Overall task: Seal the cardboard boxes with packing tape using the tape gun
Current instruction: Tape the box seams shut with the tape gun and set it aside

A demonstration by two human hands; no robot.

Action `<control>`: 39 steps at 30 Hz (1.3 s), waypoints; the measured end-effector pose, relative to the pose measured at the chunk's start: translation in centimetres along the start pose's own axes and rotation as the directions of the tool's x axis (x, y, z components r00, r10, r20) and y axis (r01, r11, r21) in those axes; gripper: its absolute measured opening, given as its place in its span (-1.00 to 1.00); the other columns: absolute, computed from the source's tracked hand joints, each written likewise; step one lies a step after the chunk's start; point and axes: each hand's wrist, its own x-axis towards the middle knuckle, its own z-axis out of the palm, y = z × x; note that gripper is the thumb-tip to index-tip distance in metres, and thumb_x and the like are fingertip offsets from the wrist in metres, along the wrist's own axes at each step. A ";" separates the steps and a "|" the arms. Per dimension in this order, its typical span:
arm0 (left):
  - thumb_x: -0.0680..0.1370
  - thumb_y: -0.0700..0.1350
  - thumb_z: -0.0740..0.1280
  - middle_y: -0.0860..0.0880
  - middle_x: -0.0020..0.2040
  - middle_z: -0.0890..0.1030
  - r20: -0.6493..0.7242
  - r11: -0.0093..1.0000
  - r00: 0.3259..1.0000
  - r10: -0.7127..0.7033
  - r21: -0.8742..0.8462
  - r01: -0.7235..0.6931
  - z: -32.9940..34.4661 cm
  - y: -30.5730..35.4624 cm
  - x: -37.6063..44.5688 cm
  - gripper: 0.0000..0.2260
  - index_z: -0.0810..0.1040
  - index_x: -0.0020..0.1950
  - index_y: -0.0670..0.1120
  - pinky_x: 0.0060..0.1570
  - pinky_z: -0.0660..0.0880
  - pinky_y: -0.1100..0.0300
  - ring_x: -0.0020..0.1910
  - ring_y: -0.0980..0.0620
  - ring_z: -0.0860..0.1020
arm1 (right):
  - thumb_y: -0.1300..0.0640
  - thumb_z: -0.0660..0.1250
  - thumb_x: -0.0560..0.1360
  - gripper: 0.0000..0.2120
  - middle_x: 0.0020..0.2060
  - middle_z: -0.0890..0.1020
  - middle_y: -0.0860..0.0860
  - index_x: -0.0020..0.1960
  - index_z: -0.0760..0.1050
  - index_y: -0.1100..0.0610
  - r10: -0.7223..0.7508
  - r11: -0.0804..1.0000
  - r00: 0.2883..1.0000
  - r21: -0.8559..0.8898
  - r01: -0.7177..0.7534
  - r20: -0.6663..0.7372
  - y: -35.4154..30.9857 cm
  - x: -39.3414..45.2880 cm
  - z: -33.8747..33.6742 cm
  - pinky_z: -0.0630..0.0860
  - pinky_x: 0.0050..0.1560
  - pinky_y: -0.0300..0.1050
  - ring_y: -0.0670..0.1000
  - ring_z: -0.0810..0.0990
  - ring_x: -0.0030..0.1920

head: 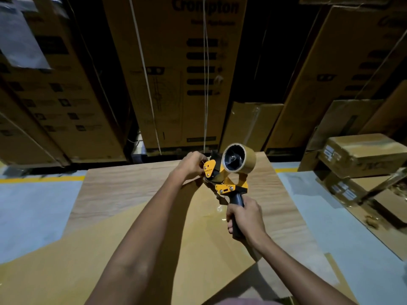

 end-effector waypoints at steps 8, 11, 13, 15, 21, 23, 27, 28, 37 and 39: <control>0.55 -0.39 0.31 -0.10 -0.18 0.65 0.000 0.918 0.990 -0.138 -0.376 0.128 1.0 -0.6 -1.7 -0.85 0.62 -0.06 -0.20 -0.28 0.54 0.25 -0.23 0.05 0.62 | 0.40 0.33 0.41 -0.92 -0.44 0.57 0.22 -0.11 0.50 0.29 0.066 0.994 0.998 0.090 -0.066 0.003 -0.2 0.4 -0.1 0.56 -0.42 -0.01 0.16 0.54 -0.47; 0.59 -0.36 0.26 -0.13 -0.20 0.65 -0.017 0.890 0.984 -0.180 -0.429 0.155 1.8 -0.3 -1.9 -0.83 0.62 -0.02 -0.17 -0.25 0.59 0.10 -0.31 0.02 0.63 | 0.38 0.34 0.40 -0.92 -0.43 0.58 0.20 -0.10 0.50 0.30 0.074 0.993 0.997 0.090 -0.074 0.001 -0.1 0.3 -0.1 0.59 -0.38 0.03 0.15 0.56 -0.45; 0.60 -0.34 0.22 -0.10 -0.20 0.64 -0.037 0.887 0.979 -0.201 -0.430 0.166 2.1 -0.1 -2.0 -0.80 0.61 -0.01 -0.13 -0.27 0.60 0.11 -0.36 0.07 0.62 | 0.37 0.34 0.41 -0.92 -0.43 0.58 0.19 -0.10 0.51 0.30 0.075 0.994 0.997 0.076 -0.074 -0.005 -0.1 0.1 -0.1 0.60 -0.39 0.01 0.14 0.57 -0.45; 0.61 -0.32 0.27 -0.09 -0.19 0.66 -0.050 0.869 0.970 -0.239 -0.458 0.190 2.3 0.1 -2.2 -0.83 0.60 0.01 -0.10 -0.23 0.63 0.02 -0.35 0.04 0.64 | 0.38 0.34 0.41 -0.91 -0.42 0.59 0.18 -0.09 0.51 0.29 0.074 0.995 0.997 0.064 -0.073 -0.012 -0.3 0.0 -0.1 0.60 -0.39 0.00 0.14 0.57 -0.45; 0.42 0.09 0.55 0.03 -0.15 0.67 -0.128 0.744 0.817 -0.563 -0.510 0.433 3.6 0.3 -2.5 -0.69 0.48 -0.01 0.06 0.04 0.59 -0.05 -0.12 -0.01 0.67 | 0.36 0.34 0.43 -0.90 -0.41 0.60 0.19 -0.05 0.52 0.27 0.084 0.996 0.996 0.044 -0.083 -0.012 -0.6 -0.4 -0.3 0.60 -0.37 -0.02 0.13 0.58 -0.44; 0.47 0.11 0.50 0.06 -0.16 0.62 -0.217 0.780 0.779 -0.589 -0.407 0.476 3.7 0.7 -2.8 -0.75 0.49 -0.06 0.04 0.05 0.40 0.03 -0.07 0.02 0.56 | 0.35 0.34 0.44 -0.88 -0.40 0.59 0.19 -0.03 0.52 0.25 0.096 0.995 0.995 0.034 -0.096 -0.005 -0.9 -0.4 -0.7 0.59 -0.35 -0.01 0.12 0.57 -0.44; 0.53 0.00 0.43 0.08 -0.21 0.63 -0.294 0.833 0.784 -0.546 -0.292 0.470 4.0 0.6 -3.5 -0.89 0.62 -0.13 -0.02 0.01 0.26 0.02 -0.09 0.03 0.55 | 0.33 0.35 0.49 -0.85 -0.35 0.60 0.15 0.04 0.52 0.17 0.075 0.994 0.997 -0.085 -0.073 0.018 -1.9 -0.3 -1.6 0.56 -0.36 -0.01 0.09 0.56 -0.42; 0.53 -0.05 0.39 0.09 -0.22 0.63 -0.315 0.841 0.782 -0.537 -0.273 0.467 4.2 0.4 -3.6 -0.90 0.62 -0.15 -0.02 0.01 0.25 0.02 -0.08 0.01 0.57 | 0.32 0.36 0.49 -0.85 -0.35 0.61 0.13 0.03 0.52 0.15 0.057 0.990 0.998 -0.128 -0.054 0.021 -2.1 -0.2 -1.7 0.56 -0.35 -0.02 0.07 0.57 -0.42; 0.58 -0.05 0.32 0.05 -0.19 0.64 -0.353 0.915 0.844 -0.404 -0.176 0.364 4.1 0.1 -4.3 -0.85 0.60 -0.17 -0.02 0.05 0.31 0.01 -0.09 -0.04 0.56 | 0.14 0.38 0.43 -0.90 -0.27 0.67 0.08 -0.10 0.49 0.00 -0.073 0.903 0.997 -0.425 0.060 -0.013 -1.0 -1.2 -2.4 0.64 -0.19 0.22 0.12 0.68 -0.28; 0.59 -0.06 0.29 0.07 -0.20 0.62 -0.332 0.950 0.890 -0.312 -0.105 0.293 4.1 -0.1 -4.5 -0.87 0.55 -0.15 0.01 0.05 0.45 -0.01 -0.11 -0.03 0.56 | 0.11 0.39 0.45 -0.91 -0.26 0.65 0.05 -0.08 0.49 -0.02 -0.100 0.890 0.995 -0.449 0.080 -0.021 -0.9 -1.4 -2.0 0.63 -0.20 0.16 0.11 0.66 -0.25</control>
